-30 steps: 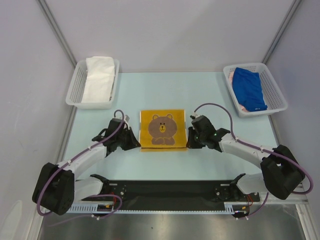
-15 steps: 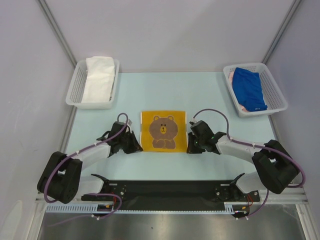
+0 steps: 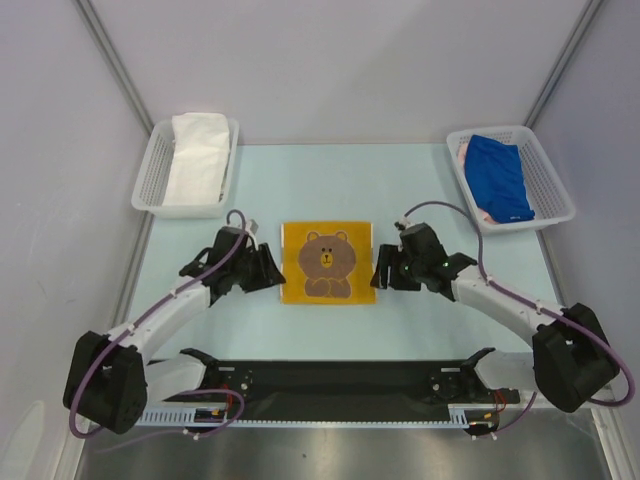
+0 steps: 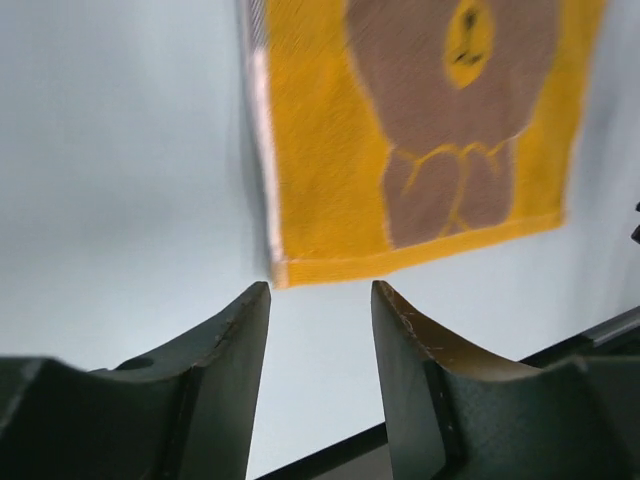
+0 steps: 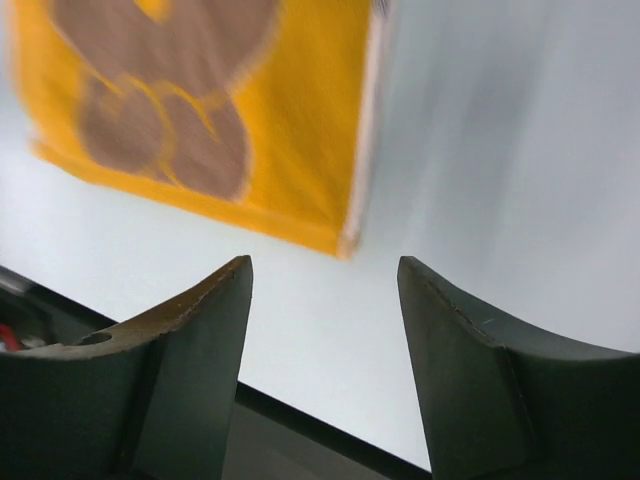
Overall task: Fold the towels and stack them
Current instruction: Fold the towel
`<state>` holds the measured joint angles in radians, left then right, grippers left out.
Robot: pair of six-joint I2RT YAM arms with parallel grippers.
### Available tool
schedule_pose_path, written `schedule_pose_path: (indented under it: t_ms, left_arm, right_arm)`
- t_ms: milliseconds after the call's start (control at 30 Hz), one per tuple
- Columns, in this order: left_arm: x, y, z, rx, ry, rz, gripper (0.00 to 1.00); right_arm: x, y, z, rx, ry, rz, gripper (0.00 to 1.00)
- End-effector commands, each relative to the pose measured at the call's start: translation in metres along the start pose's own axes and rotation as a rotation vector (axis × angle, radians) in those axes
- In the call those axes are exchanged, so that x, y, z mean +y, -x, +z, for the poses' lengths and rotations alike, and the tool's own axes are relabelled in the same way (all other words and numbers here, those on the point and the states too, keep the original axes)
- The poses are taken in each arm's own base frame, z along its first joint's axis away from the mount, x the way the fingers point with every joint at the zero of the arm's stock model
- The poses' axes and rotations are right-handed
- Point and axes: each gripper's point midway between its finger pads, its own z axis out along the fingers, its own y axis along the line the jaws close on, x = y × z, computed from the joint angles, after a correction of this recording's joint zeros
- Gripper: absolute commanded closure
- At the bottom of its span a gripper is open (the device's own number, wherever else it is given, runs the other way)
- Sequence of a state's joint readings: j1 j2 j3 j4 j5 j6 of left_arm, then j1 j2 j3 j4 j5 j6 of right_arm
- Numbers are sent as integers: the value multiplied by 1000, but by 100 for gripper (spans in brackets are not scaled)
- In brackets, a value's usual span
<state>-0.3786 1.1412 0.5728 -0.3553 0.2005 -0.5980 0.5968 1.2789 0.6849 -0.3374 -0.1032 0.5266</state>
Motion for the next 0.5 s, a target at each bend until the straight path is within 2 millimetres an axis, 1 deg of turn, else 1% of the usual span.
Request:
schedule_pose_path:
  t_ms: [0,33,67,100,133,167,200,233,267,300,333,367,400,433,467]
  left_arm:
    - [-37,59,-29,-152,-60,43,50]
    - [-53,66,-29,-147,-117,18,50]
    - [-76,88,-33,-198,-190,19,54]
    - [-84,93,-20,-179,-217,2,57]
    - [-108,113,-21,-230,-313,-7,58]
    - [-115,119,-17,-235,-344,-21,60]
    - [-123,122,-9,-223,-382,-31,62]
    - [-133,134,5,-243,-432,-30,63]
    - [-141,145,10,-251,-450,-24,66]
    - [-145,151,18,-249,-464,-20,67]
    - [-138,151,43,-218,-443,-34,68]
    - [-149,167,45,-254,-478,-18,70]
    - [-150,172,53,-257,-483,-22,71]
    - [-156,183,59,-270,-508,-28,72]
    - [-149,181,78,-244,-498,-47,74]
  right_arm:
    - [38,71,-31,-165,139,8,35]
    - [53,85,-34,-184,208,4,37]
    - [60,97,-32,-193,237,22,40]
    - [76,121,-25,-234,284,27,48]
    - [86,128,-19,-234,337,35,50]
    - [94,138,-14,-248,376,46,53]
    - [108,163,-14,-317,451,85,63]
    - [109,166,10,-291,468,109,66]
    - [112,174,19,-299,491,133,69]
    - [114,178,32,-288,510,184,75]
    - [116,186,52,-299,549,207,77]
    - [119,191,63,-308,577,232,78]
    - [129,207,63,-350,647,283,80]
    - [132,209,71,-347,672,306,82]
    - [127,207,96,-328,667,341,85]
